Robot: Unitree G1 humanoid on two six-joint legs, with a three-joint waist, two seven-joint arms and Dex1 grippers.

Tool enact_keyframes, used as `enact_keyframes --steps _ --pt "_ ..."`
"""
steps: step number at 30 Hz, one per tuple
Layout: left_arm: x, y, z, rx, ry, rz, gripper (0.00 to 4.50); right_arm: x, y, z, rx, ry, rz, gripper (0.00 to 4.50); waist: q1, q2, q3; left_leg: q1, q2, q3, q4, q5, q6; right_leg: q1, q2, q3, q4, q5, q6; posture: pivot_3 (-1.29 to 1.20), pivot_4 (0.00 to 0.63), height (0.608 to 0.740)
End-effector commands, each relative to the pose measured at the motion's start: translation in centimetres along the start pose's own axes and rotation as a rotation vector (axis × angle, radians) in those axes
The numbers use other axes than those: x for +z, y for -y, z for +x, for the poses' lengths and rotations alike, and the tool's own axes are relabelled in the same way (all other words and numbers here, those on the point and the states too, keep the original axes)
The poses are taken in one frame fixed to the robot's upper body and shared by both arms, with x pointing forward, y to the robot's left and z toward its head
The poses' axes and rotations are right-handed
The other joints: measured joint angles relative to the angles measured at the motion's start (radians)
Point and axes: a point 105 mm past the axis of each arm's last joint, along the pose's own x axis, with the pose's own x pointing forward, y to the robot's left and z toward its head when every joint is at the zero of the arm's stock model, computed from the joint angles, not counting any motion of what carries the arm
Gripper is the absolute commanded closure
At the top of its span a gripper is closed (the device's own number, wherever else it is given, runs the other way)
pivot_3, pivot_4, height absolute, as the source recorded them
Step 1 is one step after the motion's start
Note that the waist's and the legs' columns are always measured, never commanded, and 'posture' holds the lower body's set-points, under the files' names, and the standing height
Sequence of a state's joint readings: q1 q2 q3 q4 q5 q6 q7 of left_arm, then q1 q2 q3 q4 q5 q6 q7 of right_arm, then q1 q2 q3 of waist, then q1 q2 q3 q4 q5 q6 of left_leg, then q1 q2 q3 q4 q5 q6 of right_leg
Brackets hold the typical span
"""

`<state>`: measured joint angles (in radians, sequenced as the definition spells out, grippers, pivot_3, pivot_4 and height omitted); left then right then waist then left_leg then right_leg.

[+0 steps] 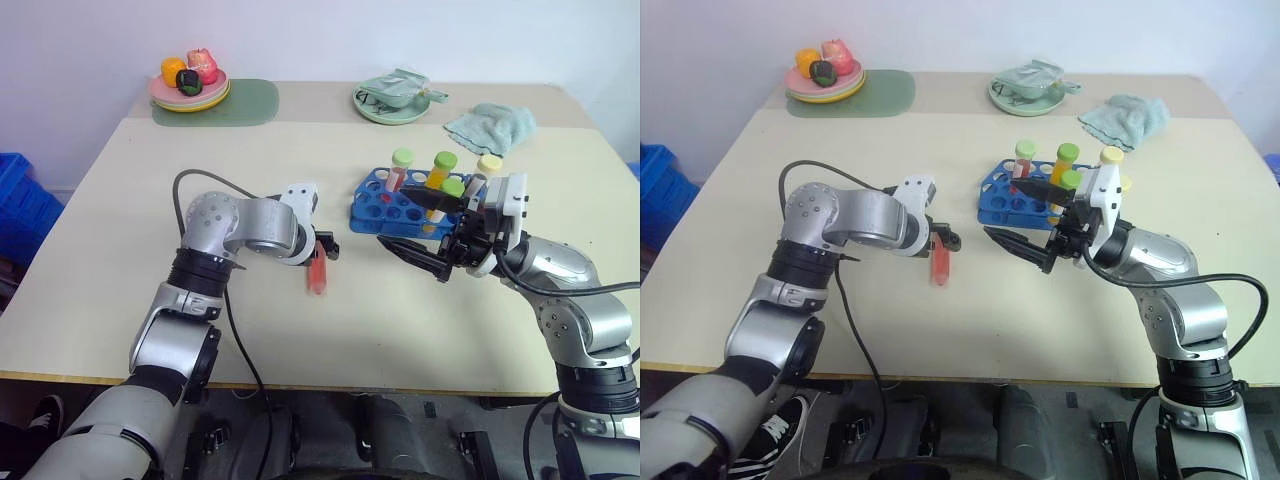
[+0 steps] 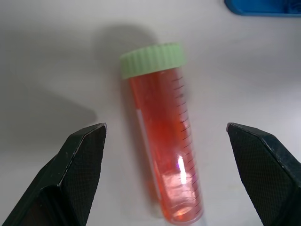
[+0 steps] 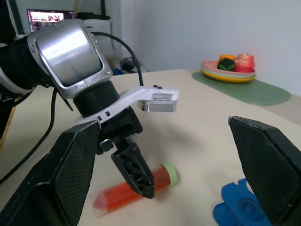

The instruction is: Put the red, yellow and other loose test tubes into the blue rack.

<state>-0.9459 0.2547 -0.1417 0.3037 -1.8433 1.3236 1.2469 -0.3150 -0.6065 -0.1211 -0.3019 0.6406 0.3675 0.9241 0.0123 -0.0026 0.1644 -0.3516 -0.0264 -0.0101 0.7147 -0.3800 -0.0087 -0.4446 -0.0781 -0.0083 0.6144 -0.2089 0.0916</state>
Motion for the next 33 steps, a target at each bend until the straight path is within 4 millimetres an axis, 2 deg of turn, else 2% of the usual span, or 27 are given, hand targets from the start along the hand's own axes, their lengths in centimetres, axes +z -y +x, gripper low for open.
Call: enact_keyframes --steps 1,7,10,13,27,31,33 --pt "0.85 0.79 -0.32 -0.006 0.032 -0.006 0.30 0.94 -0.46 0.10 0.010 0.027 -0.024 0.02 0.000 0.000 0.000 0.000 0.000 0.000 0.000 0.000 0.000 0.000 0.000 0.000 0.000 0.000 0.000 0.00 0.150 0.740" --pt "0.85 0.90 -0.05 0.002 0.034 -0.015 0.30 0.95 -0.50 0.02 0.005 0.025 -0.025 0.02 0.000 0.000 0.000 0.000 0.000 0.000 0.000 0.000 0.000 0.000 0.000 0.000 0.000 0.000 0.000 0.00 0.150 0.740" --pt "0.76 0.86 0.10 0.003 0.033 -0.025 1.18 0.93 -0.48 -0.05 -0.001 0.024 -0.027 0.00 0.000 0.000 0.000 0.000 0.000 0.000 0.000 0.000 0.000 0.000 0.000 0.000 0.000 0.000 0.000 0.00 0.150 0.740" --pt "0.65 0.94 0.22 -0.001 0.031 -0.035 2.56 0.88 -0.41 -0.11 -0.006 0.021 -0.027 0.00 0.001 0.000 0.000 0.000 0.000 0.000 0.000 0.000 0.000 0.000 0.000 0.000 0.000 0.000 0.000 0.00 0.150 0.740" --pt "0.36 0.30 0.28 0.018 0.033 -0.069 2.56 0.90 -0.28 -0.05 -0.010 0.020 -0.036 0.00 0.000 0.000 0.000 0.000 0.000 0.000 0.000 0.000 0.000 0.000 0.000 0.000 0.000 0.000 0.000 0.00 0.150 0.740" --pt "0.41 0.24 0.26 0.021 0.038 -0.073 3.69 0.95 -0.23 -0.03 -0.012 0.023 -0.039 0.00 0.000 0.000 0.000 0.000 0.000 0.000 0.000 0.000 0.000 0.000 0.000 0.000 0.000 0.000 0.000 0.00 0.150 0.740" --pt "0.41 0.28 0.21 0.015 0.040 -0.074 3.78 0.93 -0.24 -0.03 -0.011 0.022 -0.039 0.00 0.000 0.000 0.000 0.000 0.000 0.000 0.000 0.000 0.000 0.000 0.000 0.000 0.000 0.000 0.000 0.00 0.150 0.740"
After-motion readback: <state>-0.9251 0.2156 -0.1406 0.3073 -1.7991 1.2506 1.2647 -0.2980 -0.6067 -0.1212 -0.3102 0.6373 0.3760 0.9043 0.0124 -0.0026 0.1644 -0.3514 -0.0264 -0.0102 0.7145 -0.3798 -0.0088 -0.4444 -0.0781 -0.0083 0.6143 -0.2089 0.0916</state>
